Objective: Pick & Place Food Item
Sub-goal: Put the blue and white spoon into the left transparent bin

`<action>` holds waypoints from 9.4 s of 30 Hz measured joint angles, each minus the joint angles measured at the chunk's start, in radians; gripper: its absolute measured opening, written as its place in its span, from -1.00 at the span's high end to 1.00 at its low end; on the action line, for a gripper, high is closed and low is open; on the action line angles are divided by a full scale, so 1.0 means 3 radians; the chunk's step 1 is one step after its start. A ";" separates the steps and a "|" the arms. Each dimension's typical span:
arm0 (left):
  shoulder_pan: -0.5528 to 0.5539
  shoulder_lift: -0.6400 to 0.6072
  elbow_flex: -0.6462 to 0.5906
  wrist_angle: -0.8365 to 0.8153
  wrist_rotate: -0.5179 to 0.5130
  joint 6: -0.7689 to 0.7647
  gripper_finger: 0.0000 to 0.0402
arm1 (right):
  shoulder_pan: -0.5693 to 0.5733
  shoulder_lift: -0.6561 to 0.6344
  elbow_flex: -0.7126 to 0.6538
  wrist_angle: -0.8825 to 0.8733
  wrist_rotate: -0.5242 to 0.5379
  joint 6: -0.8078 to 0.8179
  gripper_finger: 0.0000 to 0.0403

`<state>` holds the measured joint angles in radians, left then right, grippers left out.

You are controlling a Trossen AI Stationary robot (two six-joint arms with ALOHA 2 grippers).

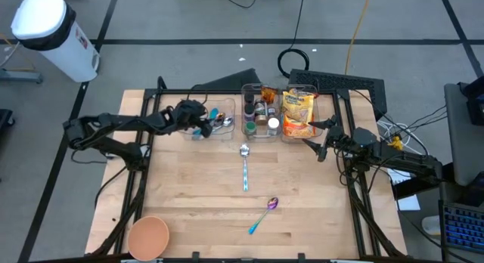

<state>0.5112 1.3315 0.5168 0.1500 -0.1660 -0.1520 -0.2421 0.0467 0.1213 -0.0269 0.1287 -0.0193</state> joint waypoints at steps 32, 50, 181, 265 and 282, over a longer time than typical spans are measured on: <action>-0.2573 0.1075 0.1210 0.0172 -0.0290 -0.1170 -0.17 | -0.0001 0.0000 0.0000 -0.0003 0.0001 0.0000 -0.73; -0.2452 0.2144 0.1864 -0.0524 0.0356 -0.1299 -0.17 | 0.0000 0.0003 -0.0001 -0.0001 0.0000 0.0000 -0.73; -0.2219 0.1586 0.1084 -0.0301 -0.0491 -0.1205 0.92 | -0.0001 0.0001 0.0000 0.0000 0.0000 0.0000 -0.73; 0.0034 0.0450 0.0386 -0.0291 -0.0025 0.0022 0.92 | 0.0000 0.0001 -0.0001 0.0000 0.0001 0.0000 -0.73; 0.0034 0.0449 0.0323 -0.0307 -0.0030 -0.0056 0.88 | -0.0001 0.0001 -0.0001 0.0000 0.0001 0.0000 -0.73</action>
<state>0.5213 1.4662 0.6136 0.0578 -0.1749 -0.1688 -0.2424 0.0471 0.1211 -0.0269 0.1290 -0.0193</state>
